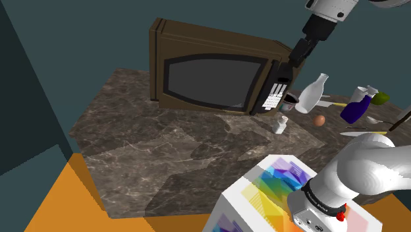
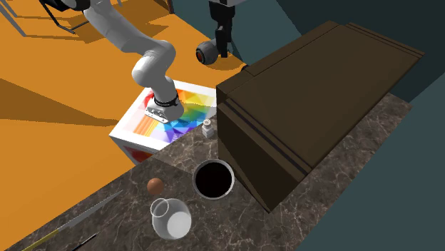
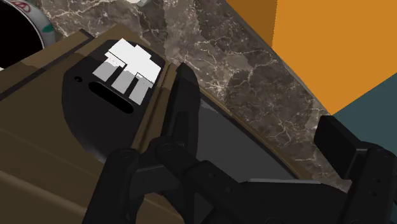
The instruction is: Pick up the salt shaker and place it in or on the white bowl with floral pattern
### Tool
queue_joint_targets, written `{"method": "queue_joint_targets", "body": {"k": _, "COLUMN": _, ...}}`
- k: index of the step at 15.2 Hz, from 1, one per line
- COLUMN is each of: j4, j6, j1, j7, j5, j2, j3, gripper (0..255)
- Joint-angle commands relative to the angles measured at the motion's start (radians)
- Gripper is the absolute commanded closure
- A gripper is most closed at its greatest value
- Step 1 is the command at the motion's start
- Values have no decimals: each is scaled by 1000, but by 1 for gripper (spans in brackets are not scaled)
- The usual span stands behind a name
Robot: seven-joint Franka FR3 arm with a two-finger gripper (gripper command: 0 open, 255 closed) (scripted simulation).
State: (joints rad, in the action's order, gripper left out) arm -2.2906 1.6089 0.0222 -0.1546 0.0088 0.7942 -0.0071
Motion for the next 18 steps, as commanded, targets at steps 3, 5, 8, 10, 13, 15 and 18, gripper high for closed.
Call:
{"method": "queue_joint_targets", "body": {"k": 3, "j4": -63, "j6": 34, "j1": 6, "j7": -35, "j5": -17, "j2": 18, "j3": -28, "gripper": 0}}
{"method": "queue_joint_targets", "body": {"k": 5, "j4": -122, "j6": 68, "j1": 14, "j7": -71, "j5": -35, "j2": 32, "j3": -57, "gripper": 0}}
{"method": "queue_joint_targets", "body": {"k": 8, "j4": -204, "j6": 122, "j1": 29, "j7": -125, "j5": -66, "j2": 45, "j3": -104, "gripper": 0}}
{"method": "queue_joint_targets", "body": {"k": 10, "j4": -255, "j6": 160, "j1": 41, "j7": -161, "j5": -90, "j2": 47, "j3": -136, "gripper": 0}}
{"method": "queue_joint_targets", "body": {"k": 13, "j4": -323, "j6": 220, "j1": 62, "j7": -217, "j5": -128, "j2": 40, "j3": -187, "gripper": 0}}
{"method": "queue_joint_targets", "body": {"k": 15, "j4": -364, "j6": 263, "j1": 77, "j7": -254, "j5": -155, "j2": 28, "j3": -224, "gripper": 0}}
{"method": "queue_joint_targets", "body": {"k": 18, "j4": -416, "j6": 334, "j1": 102, "j7": -310, "j5": -198, "j2": -4, "j3": -281, "gripper": 0}}
